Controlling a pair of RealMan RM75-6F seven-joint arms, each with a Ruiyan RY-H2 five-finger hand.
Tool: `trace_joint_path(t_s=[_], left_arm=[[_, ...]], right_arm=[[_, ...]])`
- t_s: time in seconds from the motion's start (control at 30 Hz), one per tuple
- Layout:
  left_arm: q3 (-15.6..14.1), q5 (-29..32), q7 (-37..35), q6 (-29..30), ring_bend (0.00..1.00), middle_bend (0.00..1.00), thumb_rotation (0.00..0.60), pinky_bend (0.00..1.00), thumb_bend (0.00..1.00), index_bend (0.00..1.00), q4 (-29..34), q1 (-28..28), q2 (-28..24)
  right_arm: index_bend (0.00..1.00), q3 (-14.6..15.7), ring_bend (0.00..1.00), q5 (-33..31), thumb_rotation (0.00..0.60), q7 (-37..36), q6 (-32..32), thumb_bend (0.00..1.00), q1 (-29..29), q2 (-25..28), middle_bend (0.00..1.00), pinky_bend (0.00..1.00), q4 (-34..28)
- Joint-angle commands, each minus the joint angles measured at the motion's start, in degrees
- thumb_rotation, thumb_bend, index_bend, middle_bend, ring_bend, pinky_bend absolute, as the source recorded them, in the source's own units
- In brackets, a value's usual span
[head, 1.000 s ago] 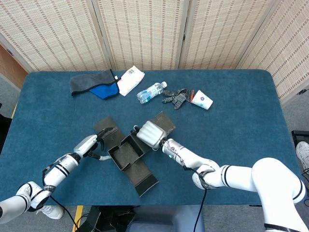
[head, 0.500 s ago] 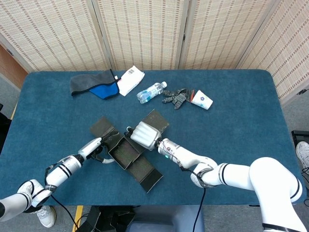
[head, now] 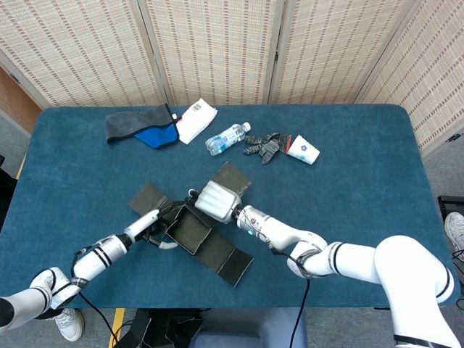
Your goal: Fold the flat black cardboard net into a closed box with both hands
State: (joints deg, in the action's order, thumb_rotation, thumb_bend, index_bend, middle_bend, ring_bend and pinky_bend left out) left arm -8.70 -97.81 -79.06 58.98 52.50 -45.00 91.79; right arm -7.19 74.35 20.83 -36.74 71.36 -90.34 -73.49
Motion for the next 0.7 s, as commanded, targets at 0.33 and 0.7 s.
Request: trace_joint_path(t_s=[0.33,0.7], left_arm=[[-1.3,-0.5,-6.0,1.1,0.59,0.00,0.600,0.94,0.17,0.00,-2.1,-0.1,1.3],[-2.5,-1.0,-10.6,1.7,0.59,0.00,0.600,0.94,0.17,0.05,-3.7,-0.3,2.4]], right_arm=[[0.30,0.3,0.88,5.8,0.600,-6.5,0.0,0.11,0.6,-0.6,0.32,0.87,3.0],[0.30,1.0,0.88,10.5,0.600,-11.2,-1.3,0.11,1.0,-1.8,0.31,0.87,6.9]])
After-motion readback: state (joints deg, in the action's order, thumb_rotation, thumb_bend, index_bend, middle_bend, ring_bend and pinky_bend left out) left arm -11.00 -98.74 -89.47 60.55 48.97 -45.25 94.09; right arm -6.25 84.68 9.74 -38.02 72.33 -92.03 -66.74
